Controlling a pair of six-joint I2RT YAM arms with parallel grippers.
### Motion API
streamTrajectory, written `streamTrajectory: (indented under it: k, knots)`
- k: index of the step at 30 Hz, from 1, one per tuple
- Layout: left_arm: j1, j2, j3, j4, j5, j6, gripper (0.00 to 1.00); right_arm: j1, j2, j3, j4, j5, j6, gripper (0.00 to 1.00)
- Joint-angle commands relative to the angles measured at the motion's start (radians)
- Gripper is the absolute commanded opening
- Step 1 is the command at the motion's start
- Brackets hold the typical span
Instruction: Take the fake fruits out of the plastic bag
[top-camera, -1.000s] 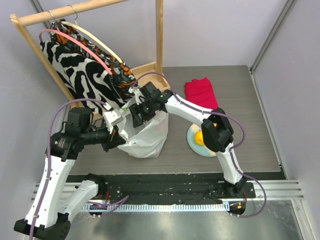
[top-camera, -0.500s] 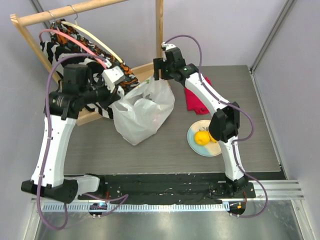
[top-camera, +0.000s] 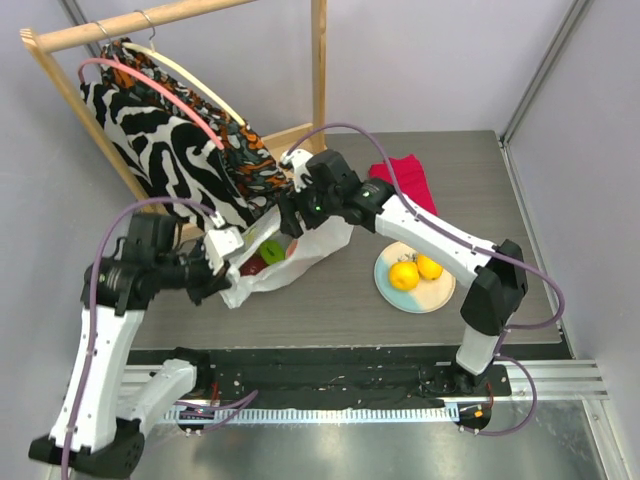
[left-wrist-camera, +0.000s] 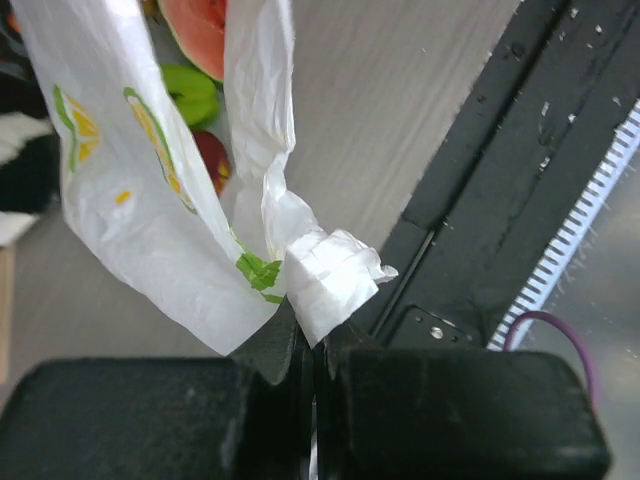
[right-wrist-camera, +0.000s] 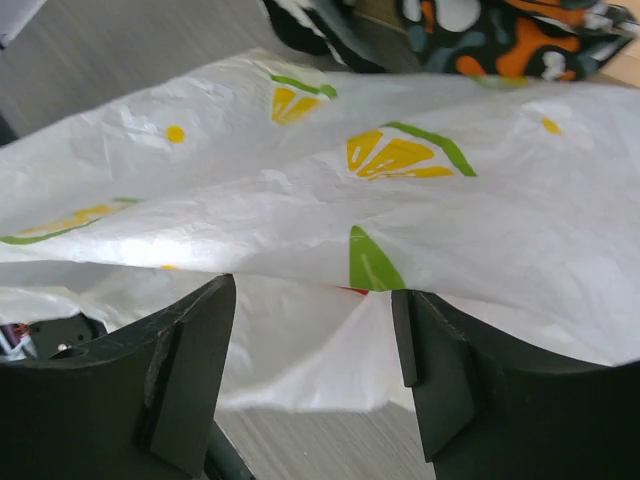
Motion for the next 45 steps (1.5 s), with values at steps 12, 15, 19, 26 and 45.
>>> streamTrajectory:
  k: [12, 15, 19, 26, 45]
  knots:
    - [0.014, -0.03, -0.164, 0.017, -0.075, -0.104, 0.0, 0.094, 0.202, 0.039, 0.027, -0.051, -0.079, 0.6]
    - [0.014, -0.021, -0.174, 0.025, -0.077, -0.096, 0.0, 0.123, 0.127, -0.099, 0.029, -0.066, -0.09, 0.6]
    - [0.014, -0.033, -0.189, 0.014, -0.069, -0.093, 0.0, 0.125, 0.108, -0.074, 0.033, -0.048, -0.099, 0.6]
    - [0.014, -0.044, -0.187, 0.012, -0.081, -0.1, 0.0, 0.155, 0.262, 0.155, 0.047, -0.103, -0.13, 0.77]
    - [0.016, -0.029, -0.158, 0.028, -0.095, -0.133, 0.0, 0.205, 0.178, 0.214, 0.026, 0.104, -0.067, 0.89]
